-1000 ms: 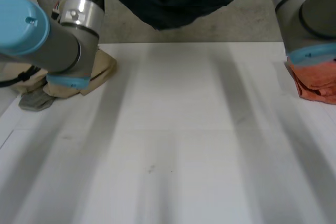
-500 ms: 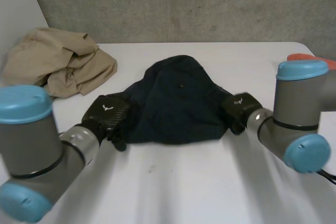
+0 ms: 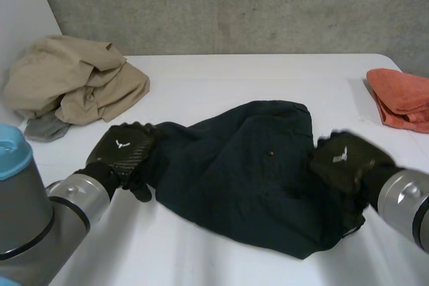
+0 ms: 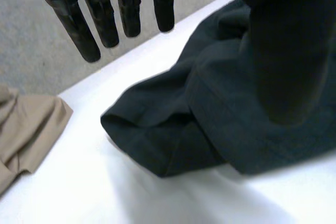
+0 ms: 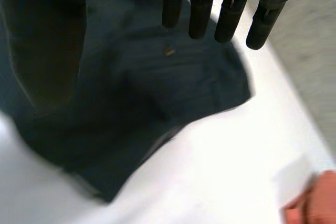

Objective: Fold the laundry.

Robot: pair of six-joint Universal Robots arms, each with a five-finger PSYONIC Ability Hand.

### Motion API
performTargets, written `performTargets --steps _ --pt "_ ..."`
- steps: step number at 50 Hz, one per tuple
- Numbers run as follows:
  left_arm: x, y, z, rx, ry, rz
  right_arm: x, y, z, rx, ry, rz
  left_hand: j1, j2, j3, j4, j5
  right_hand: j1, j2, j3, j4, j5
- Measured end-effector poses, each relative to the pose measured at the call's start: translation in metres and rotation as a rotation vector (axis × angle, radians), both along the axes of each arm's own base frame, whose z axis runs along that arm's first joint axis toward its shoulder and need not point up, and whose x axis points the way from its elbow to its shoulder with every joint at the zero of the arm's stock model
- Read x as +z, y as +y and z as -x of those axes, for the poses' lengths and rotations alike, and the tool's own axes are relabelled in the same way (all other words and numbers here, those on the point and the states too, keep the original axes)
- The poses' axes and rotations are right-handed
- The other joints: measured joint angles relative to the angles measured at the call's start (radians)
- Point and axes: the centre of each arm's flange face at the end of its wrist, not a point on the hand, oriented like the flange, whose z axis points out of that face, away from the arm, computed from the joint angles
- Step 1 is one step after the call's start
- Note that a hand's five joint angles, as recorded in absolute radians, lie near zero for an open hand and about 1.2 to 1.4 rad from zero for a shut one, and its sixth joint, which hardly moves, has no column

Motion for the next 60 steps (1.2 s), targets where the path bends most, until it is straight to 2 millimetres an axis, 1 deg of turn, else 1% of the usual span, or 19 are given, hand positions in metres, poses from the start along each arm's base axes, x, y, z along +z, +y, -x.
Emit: performTargets --steps 6,11,20,24,30,31,34,36,37,40,42,43,46,48,52,53,56,58,60 --pt "-0.012 -0.001 -0.003 0.009 -0.014 -0.038 0.012 -0.013 -0.005 -0.027 -0.084 0.084 0.084 0.087 0.09 0.091 0.09 0.0 0.0 0.0 0.0 0.0" --pt "-0.019 0.006 -0.004 0.003 -0.023 -0.068 0.005 -0.021 -0.01 -0.031 -0.107 0.049 0.096 0.1 0.104 0.105 0.106 0.0 0.0 0.0 0.0 0.0" --pt "-0.037 0.01 -0.005 -0.005 -0.047 -0.132 -0.04 -0.035 -0.02 -0.004 -0.097 -0.102 0.096 0.1 0.104 0.105 0.106 0.0 0.0 0.0 0.0 0.0" --pt "-0.05 0.007 -0.001 -0.01 -0.06 -0.162 -0.063 -0.043 -0.025 -0.001 -0.106 -0.151 0.096 0.1 0.104 0.105 0.106 0.0 0.0 0.0 0.0 0.0" --pt "-0.065 -0.001 0.009 -0.033 -0.063 -0.174 -0.085 -0.051 -0.031 -0.015 -0.141 -0.18 0.125 0.126 0.13 0.131 0.131 0.004 0.002 0.003 0.005 0.029" --pt "-0.068 -0.002 0.011 -0.04 -0.062 -0.175 -0.089 -0.053 -0.031 -0.016 -0.148 -0.18 0.172 0.174 0.178 0.171 0.17 0.038 0.032 0.042 0.047 0.078" --pt "-0.073 -0.006 0.017 -0.053 -0.058 -0.17 -0.096 -0.057 -0.033 -0.018 -0.162 -0.176 0.498 0.462 0.461 0.465 0.458 0.279 0.273 0.278 0.272 0.291" --pt "-0.075 -0.009 0.023 -0.063 -0.049 -0.153 -0.1 -0.06 -0.035 -0.016 -0.174 -0.165 0.77 0.766 0.739 0.767 0.755 0.63 0.629 0.621 0.631 0.629" --pt "-0.075 -0.011 0.025 -0.066 -0.045 -0.144 -0.101 -0.062 -0.036 -0.015 -0.178 -0.159 0.823 0.836 0.796 0.829 0.815 0.755 0.761 0.754 0.764 0.763" --pt "-0.071 -0.016 0.031 -0.075 -0.023 -0.1 -0.1 -0.067 -0.038 -0.015 -0.19 -0.13 0.843 0.907 0.892 0.91 0.868 0.773 0.818 0.826 0.841 0.814" --pt "-0.061 -0.019 0.037 -0.084 0.002 -0.047 -0.091 -0.072 -0.039 -0.014 -0.204 -0.089 0.843 0.909 0.9 0.913 0.868 0.773 0.818 0.829 0.847 0.814" --pt "-0.049 -0.021 0.041 -0.092 0.025 0.0 -0.082 -0.075 -0.04 -0.013 -0.217 -0.057 0.843 0.909 0.9 0.913 0.868 0.773 0.818 0.829 0.847 0.814" --pt "-0.019 -0.023 0.047 -0.105 0.075 0.1 -0.045 -0.08 -0.042 -0.009 -0.261 0.044 0.843 0.909 0.9 0.913 0.868 0.773 0.818 0.829 0.848 0.814" --pt "0.01 -0.024 0.05 -0.11 0.123 0.192 -0.012 -0.08 -0.042 -0.003 -0.301 0.125 0.843 0.91 0.903 0.913 0.868 0.773 0.818 0.83 0.849 0.814" --pt "0.08 -0.019 0.048 -0.109 0.239 0.402 0.065 -0.071 -0.037 0.011 -0.397 0.305 0.843 0.912 0.904 0.916 0.868 0.773 0.818 0.832 0.85 0.814" --pt "0.095 -0.016 0.046 -0.107 0.266 0.448 0.079 -0.068 -0.036 0.014 -0.415 0.337 0.843 0.912 0.904 0.916 0.867 0.773 0.818 0.832 0.85 0.814" --pt "0.169 0.0 0.034 -0.101 0.393 0.659 0.151 -0.046 -0.026 0.027 -0.503 0.498 0.843 0.912 0.904 0.917 0.868 0.773 0.818 0.832 0.85 0.814" --pt "0.206 0.012 0.025 -0.1 0.457 0.762 0.182 -0.034 -0.02 0.034 -0.538 0.565 0.843 0.912 0.904 0.917 0.868 0.773 0.818 0.833 0.85 0.814" --pt "0.233 0.021 0.018 -0.099 0.503 0.835 0.208 -0.023 -0.016 0.041 -0.573 0.622 0.843 0.912 0.904 0.917 0.868 0.773 0.818 0.833 0.85 0.814"
